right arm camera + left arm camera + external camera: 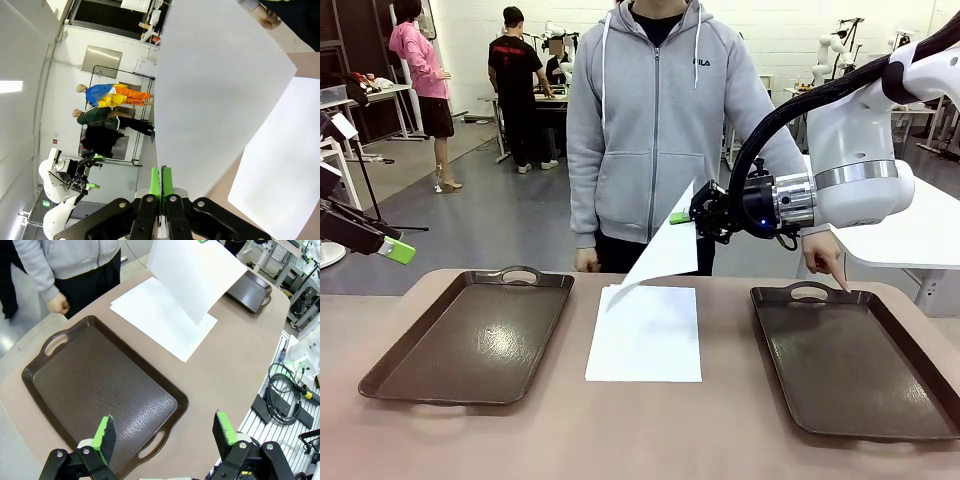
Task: Sort the A4 documents.
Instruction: Place the A4 Paper in the designated Handle tray.
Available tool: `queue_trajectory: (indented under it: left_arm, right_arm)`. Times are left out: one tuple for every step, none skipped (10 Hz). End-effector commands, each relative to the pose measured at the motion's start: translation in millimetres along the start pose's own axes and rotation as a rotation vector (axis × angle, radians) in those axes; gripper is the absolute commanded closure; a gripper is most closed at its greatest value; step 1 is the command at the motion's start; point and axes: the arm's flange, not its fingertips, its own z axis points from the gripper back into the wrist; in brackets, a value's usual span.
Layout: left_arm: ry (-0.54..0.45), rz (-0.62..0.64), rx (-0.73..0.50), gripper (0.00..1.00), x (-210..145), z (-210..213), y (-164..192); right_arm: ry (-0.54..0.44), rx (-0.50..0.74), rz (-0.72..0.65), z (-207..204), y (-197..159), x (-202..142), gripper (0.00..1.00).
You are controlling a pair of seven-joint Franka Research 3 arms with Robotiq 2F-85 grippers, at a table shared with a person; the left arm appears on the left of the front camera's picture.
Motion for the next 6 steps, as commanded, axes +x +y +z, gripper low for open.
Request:
queue_trajectory:
  left_arm:
    - [-0.015,-0.018,-0.014,0.0,-1.4,-0.2,2.3]
    - [-0.015,-0.018,-0.014,0.0,-1.4,-0.2,2.3]
    - [-0.015,-0.018,-0.014,0.0,-1.4,-0.2,2.3]
    - [-0.015,-0.018,-0.014,0.0,-1.4,-0.2,2.3]
    - [-0.015,-0.018,-0.014,0.0,-1.4,-0.2,2.3]
    - [-0.015,-0.018,-0.014,0.0,-1.4,-0.2,2.3]
  right_arm:
    - [-0.006,-0.005,0.0,0.0,-0.3,0.5,1.0]
    - [-0.006,-0.005,0.0,0.0,-0.3,0.5,1.0]
    - [-0.006,-0.005,0.0,0.0,-0.3,0.5,1.0]
    - [-0.006,-0.005,0.0,0.0,-0.3,0.5,1.0]
    - [-0.006,-0.005,0.0,0.0,-0.3,0.5,1.0]
    - [-0.006,-0.005,0.0,0.0,-0.3,0.5,1.0]
